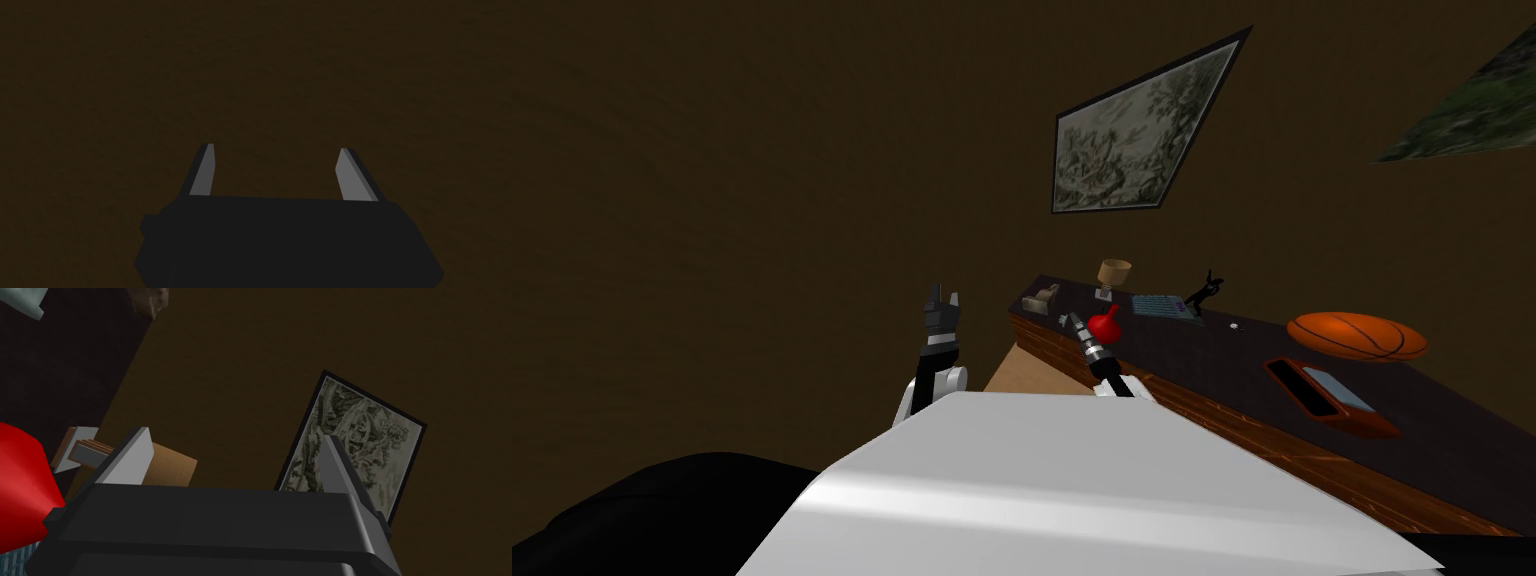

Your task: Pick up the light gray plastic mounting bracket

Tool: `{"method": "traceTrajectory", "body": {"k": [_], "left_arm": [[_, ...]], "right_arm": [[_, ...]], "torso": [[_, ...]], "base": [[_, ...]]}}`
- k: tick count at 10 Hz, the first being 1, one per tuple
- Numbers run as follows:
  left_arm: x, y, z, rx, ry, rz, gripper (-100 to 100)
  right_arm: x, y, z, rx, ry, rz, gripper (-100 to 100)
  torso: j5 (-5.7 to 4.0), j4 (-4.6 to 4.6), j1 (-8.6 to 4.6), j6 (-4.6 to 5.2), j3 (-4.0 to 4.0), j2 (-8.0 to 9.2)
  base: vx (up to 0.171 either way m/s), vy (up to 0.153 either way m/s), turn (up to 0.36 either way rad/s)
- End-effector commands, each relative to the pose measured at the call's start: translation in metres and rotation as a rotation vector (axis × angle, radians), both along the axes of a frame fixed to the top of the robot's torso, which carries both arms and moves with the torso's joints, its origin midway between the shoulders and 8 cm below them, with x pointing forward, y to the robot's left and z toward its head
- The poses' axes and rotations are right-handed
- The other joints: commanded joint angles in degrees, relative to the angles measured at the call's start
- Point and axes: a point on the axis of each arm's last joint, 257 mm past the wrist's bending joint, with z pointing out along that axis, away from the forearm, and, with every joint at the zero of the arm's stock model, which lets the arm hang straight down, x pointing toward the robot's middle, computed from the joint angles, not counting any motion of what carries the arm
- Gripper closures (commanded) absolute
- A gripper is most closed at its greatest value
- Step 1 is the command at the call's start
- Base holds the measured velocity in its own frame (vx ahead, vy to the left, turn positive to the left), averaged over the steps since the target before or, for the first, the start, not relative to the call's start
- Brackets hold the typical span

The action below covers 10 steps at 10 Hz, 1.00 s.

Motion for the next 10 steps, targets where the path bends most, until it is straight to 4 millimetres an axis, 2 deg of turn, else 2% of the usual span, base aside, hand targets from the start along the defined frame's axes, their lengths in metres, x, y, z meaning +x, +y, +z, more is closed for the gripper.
{"method": "traceTrajectory", "body": {"k": [1,2,4,5,6,7,10], "left_arm": [[0.000,0.000,0.000,0.000,0.000,0.000,0],[0.000,0.000,0.000,0.000,0.000,0.000,0],[0.000,0.000,0.000,0.000,0.000,0.000,0],[0.000,0.000,0.000,0.000,0.000,0.000,0],[0.000,0.000,0.000,0.000,0.000,0.000,0],[0.000,0.000,0.000,0.000,0.000,0.000,0],[0.000,0.000,0.000,0.000,0.000,0.000,0]], "right_arm": [[-0.003,0.002,-0.021,-0.021,0.052,-0.005,-100],[-0.004,0.007,-0.046,-0.058,0.111,0.001,-100],[-0.004,0.005,-0.051,-0.061,0.128,-0.006,-100],[-0.007,0.009,-0.078,-0.099,0.190,-0.002,-100],[-0.007,0.007,-0.081,-0.102,0.203,-0.008,-100],[-0.009,0.010,-0.102,-0.140,0.254,-0.005,-100],[-0.017,0.007,-0.137,-0.189,0.347,-0.018,-100]], "torso": [[0.00,0.00,0.00,0.00,0.00,0.00],[0.00,0.00,-0.02,0.02,-0.01,-0.02],[0.00,0.00,-0.01,0.01,-0.02,-0.04],[0.01,-0.02,-0.01,0.02,-0.07,-0.13],[0.00,-0.03,0.01,0.00,-0.08,-0.14],[0.01,-0.02,-0.02,0.02,-0.07,-0.14],[0.00,-0.02,0.00,0.00,-0.07,-0.12]], "base": [[-0.051,0.004,0.047],[-0.058,-0.005,0.076],[-0.033,0.008,0.020],[-0.024,0.008,0.093],[-0.028,0.007,0.053],[-0.037,0.013,0.091],[-0.030,0.007,0.068]]}}
